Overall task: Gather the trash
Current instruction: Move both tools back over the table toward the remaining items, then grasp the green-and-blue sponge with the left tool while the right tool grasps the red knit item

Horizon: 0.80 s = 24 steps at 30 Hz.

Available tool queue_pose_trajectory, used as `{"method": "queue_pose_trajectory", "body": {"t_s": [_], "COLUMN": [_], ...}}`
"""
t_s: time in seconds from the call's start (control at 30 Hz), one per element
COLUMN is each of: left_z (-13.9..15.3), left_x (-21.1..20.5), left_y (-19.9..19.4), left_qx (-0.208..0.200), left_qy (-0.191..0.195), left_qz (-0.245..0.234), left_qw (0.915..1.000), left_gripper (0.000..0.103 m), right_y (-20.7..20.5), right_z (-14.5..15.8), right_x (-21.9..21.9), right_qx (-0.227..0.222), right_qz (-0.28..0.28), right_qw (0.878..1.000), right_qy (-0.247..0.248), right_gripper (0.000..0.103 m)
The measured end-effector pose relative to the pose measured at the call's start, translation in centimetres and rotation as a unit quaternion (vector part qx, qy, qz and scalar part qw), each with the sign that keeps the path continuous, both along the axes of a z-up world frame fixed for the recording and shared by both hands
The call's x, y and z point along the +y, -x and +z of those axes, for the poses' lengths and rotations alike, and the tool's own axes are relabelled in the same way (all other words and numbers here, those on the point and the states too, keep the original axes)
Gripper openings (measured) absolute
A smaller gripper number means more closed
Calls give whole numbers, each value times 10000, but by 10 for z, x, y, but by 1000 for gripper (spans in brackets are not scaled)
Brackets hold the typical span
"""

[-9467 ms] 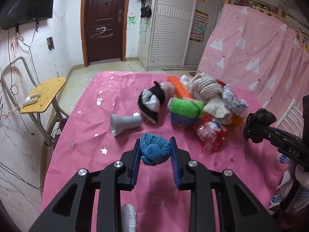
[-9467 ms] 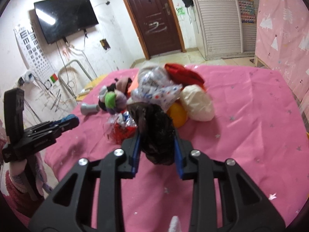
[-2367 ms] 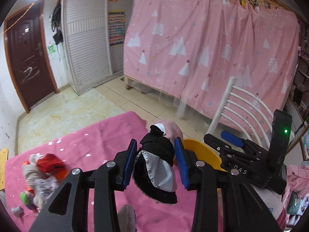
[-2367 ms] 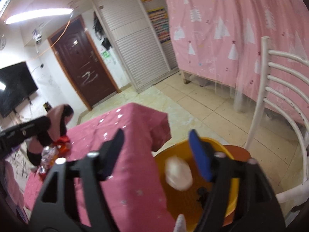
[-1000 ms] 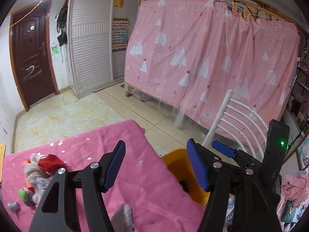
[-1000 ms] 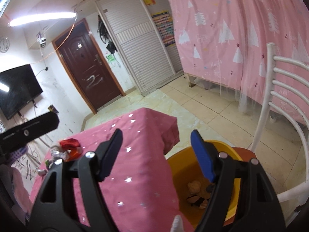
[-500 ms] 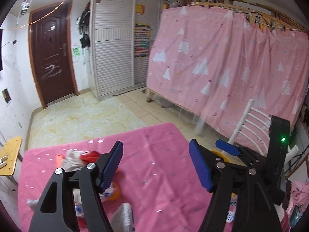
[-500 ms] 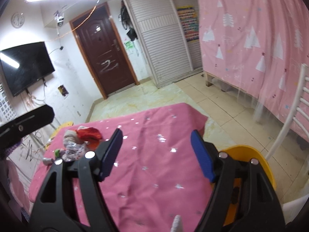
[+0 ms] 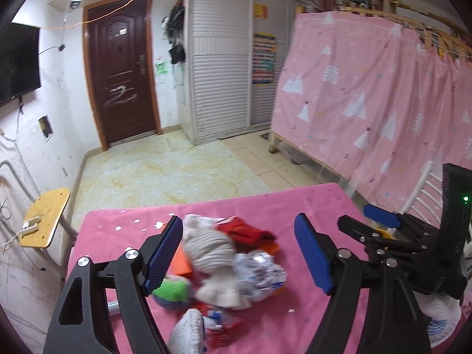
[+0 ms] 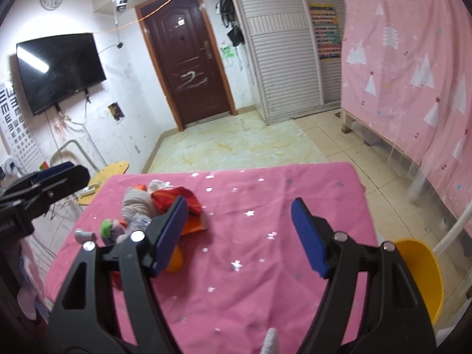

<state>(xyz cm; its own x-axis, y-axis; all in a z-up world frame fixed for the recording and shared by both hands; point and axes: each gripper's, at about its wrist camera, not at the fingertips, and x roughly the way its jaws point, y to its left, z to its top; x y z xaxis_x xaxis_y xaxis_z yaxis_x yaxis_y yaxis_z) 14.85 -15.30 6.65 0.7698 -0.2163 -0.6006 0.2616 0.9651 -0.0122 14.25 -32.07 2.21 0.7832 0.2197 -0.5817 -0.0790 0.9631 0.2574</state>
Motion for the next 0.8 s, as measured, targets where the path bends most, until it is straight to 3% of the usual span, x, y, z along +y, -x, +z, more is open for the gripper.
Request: {"method": "queue_pose_trajectory", "body": {"t_s": [0.43, 0.8], "left_z": [-35, -86], "left_x": [68, 82], "left_y": [-25, -37], "left_qx": [345, 903], "left_qy": [-60, -5], "left_qz": [584, 552], "left_qw": [9977, 9944], "left_gripper": [72, 72], "right_y": [-33, -59], "right_z": [-7, -20], "right_x": [51, 79], "right_qx": [218, 408], "right_qz": [534, 769], "right_qw": [9981, 9957], "right_qy": [194, 307], "right_gripper": [70, 70]}}
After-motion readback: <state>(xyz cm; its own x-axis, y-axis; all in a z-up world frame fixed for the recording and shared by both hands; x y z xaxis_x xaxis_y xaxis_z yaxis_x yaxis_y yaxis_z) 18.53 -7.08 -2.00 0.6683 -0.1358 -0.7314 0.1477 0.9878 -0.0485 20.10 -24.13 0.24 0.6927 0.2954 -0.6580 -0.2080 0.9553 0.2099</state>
